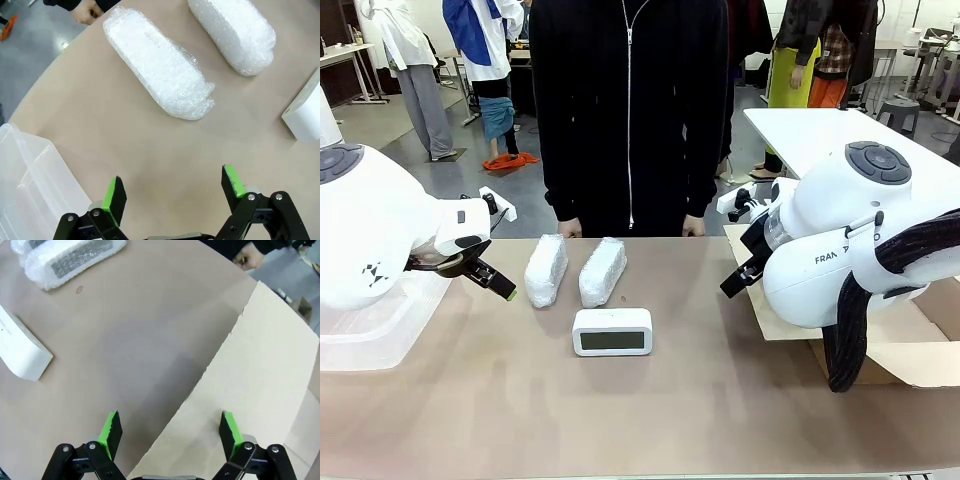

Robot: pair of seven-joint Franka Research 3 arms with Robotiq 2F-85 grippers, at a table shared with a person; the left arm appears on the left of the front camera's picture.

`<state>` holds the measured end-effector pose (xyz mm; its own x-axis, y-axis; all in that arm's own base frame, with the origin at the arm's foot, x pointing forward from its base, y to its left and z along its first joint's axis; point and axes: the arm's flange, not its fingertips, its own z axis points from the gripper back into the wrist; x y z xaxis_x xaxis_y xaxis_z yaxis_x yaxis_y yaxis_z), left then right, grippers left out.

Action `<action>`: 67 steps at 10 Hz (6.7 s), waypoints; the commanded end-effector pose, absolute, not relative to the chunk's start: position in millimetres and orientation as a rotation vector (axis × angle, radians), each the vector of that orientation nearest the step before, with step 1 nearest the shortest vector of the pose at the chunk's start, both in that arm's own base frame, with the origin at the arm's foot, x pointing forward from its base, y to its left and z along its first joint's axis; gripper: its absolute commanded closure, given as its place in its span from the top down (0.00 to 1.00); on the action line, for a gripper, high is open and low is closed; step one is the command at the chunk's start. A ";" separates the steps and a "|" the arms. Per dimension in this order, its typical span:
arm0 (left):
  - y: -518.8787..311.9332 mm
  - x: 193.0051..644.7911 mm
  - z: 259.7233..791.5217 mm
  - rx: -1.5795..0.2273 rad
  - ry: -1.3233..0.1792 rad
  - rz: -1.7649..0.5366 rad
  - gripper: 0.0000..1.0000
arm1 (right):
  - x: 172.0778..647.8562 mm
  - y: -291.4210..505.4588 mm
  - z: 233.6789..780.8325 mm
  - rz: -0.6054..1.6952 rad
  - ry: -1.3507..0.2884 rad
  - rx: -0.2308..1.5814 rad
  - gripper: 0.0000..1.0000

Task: Separate and place wrapped and unwrapped clocks.
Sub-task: Pick up the Digital clock indicated by the person.

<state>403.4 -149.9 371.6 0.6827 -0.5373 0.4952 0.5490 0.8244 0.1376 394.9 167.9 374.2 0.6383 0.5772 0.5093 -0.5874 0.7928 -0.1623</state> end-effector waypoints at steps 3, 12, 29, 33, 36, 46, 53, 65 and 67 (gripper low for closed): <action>-144.4 399.6 402.8 -0.004 -0.585 -0.634 1.00 | 393.0 160.5 404.9 0.683 -0.594 0.031 1.00; -47.9 292.6 519.1 -0.413 -0.502 -0.815 1.00 | 312.0 76.6 521.8 1.072 -0.648 0.366 1.00; -48.6 298.4 541.1 -0.433 -0.502 -0.886 1.00 | 320.9 73.1 567.0 1.071 -0.735 0.376 1.00; -48.6 298.4 541.1 -0.433 -0.502 -0.886 1.00 | 320.9 73.1 567.0 1.071 -0.735 0.376 1.00; -48.6 298.4 541.1 -0.433 -0.502 -0.886 1.00 | 320.9 73.1 567.0 1.071 -0.735 0.376 1.00; -48.6 298.4 541.1 -0.433 -0.502 -0.886 1.00 | 320.9 73.1 567.0 1.071 -0.735 0.376 1.00; -175.9 358.7 572.7 -0.305 -0.440 -1.302 1.00 | 320.9 73.1 567.0 1.071 -0.735 0.376 1.00; -362.3 379.6 480.1 -0.143 -0.248 -1.880 1.00 | 320.9 73.1 567.0 1.071 -0.735 0.376 1.00; -374.3 393.3 451.2 -0.195 -0.195 -1.849 1.00 | 320.9 73.1 567.0 1.071 -0.735 0.376 1.00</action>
<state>379.6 -363.6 453.6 -0.3002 -0.9271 0.2244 0.9539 -0.2907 0.0749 321.6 73.7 569.6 0.2882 0.6625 0.6914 -0.8818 0.4652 -0.0782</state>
